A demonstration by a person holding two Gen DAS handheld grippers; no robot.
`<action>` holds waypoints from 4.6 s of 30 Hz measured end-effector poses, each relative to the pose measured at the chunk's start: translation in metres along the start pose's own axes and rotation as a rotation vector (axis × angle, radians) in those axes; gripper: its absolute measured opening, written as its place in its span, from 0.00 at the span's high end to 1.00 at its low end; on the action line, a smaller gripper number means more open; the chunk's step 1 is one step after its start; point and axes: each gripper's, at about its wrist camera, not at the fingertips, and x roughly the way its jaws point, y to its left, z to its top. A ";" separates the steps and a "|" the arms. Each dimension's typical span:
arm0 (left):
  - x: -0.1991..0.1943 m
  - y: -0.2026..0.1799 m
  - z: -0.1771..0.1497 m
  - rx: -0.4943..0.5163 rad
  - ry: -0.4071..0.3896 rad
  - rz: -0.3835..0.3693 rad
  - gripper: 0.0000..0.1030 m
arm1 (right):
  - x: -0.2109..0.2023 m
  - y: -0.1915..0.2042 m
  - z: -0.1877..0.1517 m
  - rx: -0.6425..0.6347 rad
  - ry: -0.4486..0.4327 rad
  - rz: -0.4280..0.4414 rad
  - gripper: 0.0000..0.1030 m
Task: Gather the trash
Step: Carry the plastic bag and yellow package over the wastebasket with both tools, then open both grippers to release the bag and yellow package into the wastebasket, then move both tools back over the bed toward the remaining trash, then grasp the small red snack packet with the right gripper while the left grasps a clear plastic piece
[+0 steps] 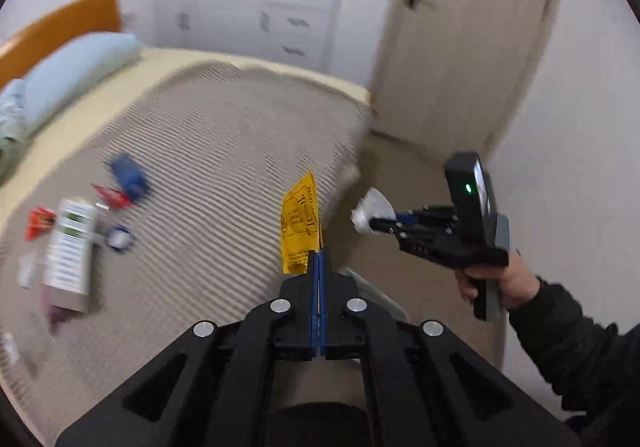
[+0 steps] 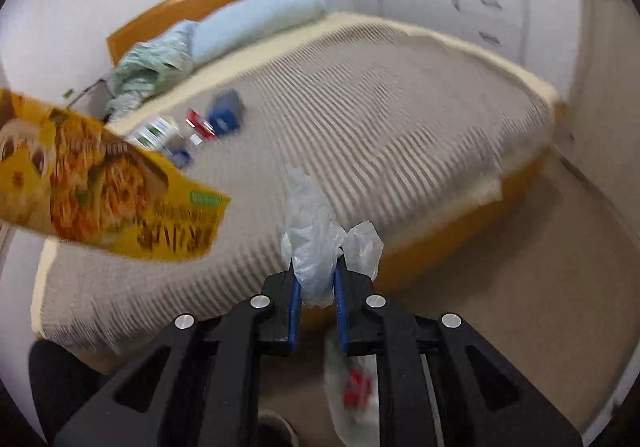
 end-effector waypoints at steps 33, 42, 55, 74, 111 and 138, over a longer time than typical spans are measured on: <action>0.360 -0.045 -0.149 -0.325 0.597 -0.190 1.00 | 0.198 -0.175 -0.177 0.366 0.380 -0.098 0.31; 0.456 -0.026 -0.172 -0.633 0.740 -0.112 0.38 | 0.146 -0.191 -0.255 0.443 0.443 -0.144 0.31; 0.435 -0.020 -0.178 -0.563 0.720 0.054 0.33 | 0.156 -0.162 -0.242 0.345 0.477 -0.164 0.31; 0.326 -0.020 -0.122 -0.485 0.455 0.000 0.32 | 0.101 -0.137 -0.172 0.288 0.366 -0.313 0.31; 0.051 0.531 -0.052 -0.883 -0.009 0.356 0.33 | 0.151 0.195 0.108 -0.194 -0.050 0.072 0.31; 0.040 0.544 -0.070 -0.933 -0.129 0.250 0.94 | 0.226 0.238 0.169 -0.263 -0.041 0.104 0.31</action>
